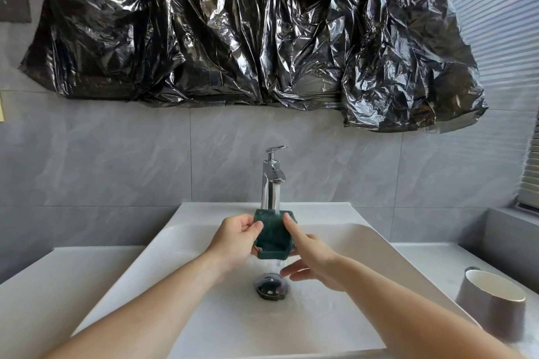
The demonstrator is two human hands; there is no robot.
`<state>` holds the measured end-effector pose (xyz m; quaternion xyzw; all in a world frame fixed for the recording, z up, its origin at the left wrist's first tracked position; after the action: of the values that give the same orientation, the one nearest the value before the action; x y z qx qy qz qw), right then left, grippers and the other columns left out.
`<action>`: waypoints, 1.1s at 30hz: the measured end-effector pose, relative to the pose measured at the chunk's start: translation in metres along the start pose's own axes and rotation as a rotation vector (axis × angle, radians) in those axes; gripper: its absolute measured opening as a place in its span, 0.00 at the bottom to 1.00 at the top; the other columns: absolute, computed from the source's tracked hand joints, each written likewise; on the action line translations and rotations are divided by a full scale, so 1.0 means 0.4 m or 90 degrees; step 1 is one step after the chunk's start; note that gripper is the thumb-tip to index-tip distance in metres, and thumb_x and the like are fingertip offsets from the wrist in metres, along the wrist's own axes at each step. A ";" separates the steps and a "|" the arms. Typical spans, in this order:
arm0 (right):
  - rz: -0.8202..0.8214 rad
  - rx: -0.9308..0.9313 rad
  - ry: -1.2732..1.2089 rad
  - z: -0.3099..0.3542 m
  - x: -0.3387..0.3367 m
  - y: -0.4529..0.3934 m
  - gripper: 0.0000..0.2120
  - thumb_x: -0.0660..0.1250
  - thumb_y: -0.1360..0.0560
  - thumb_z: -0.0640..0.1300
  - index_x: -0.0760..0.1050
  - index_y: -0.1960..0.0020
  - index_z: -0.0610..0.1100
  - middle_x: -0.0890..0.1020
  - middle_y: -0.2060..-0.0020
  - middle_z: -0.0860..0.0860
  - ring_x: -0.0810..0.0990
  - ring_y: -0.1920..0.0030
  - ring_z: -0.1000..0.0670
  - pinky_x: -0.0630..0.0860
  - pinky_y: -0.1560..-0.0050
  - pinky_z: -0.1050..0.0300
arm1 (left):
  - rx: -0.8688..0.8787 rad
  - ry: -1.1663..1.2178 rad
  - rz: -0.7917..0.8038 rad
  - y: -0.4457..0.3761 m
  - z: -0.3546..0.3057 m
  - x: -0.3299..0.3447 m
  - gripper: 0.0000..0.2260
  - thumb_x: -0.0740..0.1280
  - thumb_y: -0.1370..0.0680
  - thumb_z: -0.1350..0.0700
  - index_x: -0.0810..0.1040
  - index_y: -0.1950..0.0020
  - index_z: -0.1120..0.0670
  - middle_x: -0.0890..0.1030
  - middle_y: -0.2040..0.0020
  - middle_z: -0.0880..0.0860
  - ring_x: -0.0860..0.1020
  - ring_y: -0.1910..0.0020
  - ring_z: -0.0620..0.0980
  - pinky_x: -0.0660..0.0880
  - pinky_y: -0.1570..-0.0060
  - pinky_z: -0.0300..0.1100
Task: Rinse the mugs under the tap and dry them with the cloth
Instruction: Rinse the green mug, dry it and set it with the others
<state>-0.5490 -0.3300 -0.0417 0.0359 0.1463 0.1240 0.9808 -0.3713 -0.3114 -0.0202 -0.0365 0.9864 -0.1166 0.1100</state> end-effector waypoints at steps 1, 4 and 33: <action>-0.004 -0.005 0.004 0.000 -0.001 0.000 0.40 0.57 0.25 0.77 0.76 0.31 0.46 0.80 0.37 0.47 0.89 0.58 0.49 0.83 0.57 0.58 | 0.000 -0.001 0.011 0.002 0.000 0.003 0.09 0.63 0.14 0.61 0.83 0.44 0.58 0.88 0.50 0.58 0.86 0.47 0.59 0.81 0.41 0.59; -0.013 -0.022 -0.004 0.001 -0.012 0.000 0.33 0.62 0.23 0.72 0.76 0.33 0.47 0.84 0.41 0.48 0.88 0.58 0.50 0.81 0.59 0.60 | 0.005 0.000 0.035 0.006 0.000 0.010 0.08 0.63 0.15 0.63 0.82 0.42 0.60 0.87 0.48 0.60 0.86 0.48 0.58 0.81 0.40 0.57; 0.022 -0.036 -0.076 0.012 -0.011 0.000 0.30 0.62 0.23 0.72 0.79 0.35 0.50 0.87 0.44 0.48 0.88 0.53 0.48 0.80 0.53 0.55 | 0.062 0.025 0.070 0.013 -0.022 0.011 0.10 0.61 0.14 0.62 0.81 0.38 0.60 0.86 0.43 0.58 0.84 0.42 0.55 0.82 0.44 0.43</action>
<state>-0.5515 -0.3313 -0.0359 0.0184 0.0831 0.1430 0.9861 -0.3778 -0.3049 -0.0142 0.0253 0.9821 -0.1590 0.0983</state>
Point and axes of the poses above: each hand's wrist, its own y-axis away from the middle knuckle, its own x-axis out of the palm, z = x × y, the point moved 3 cm from there along -y, towards the middle knuckle
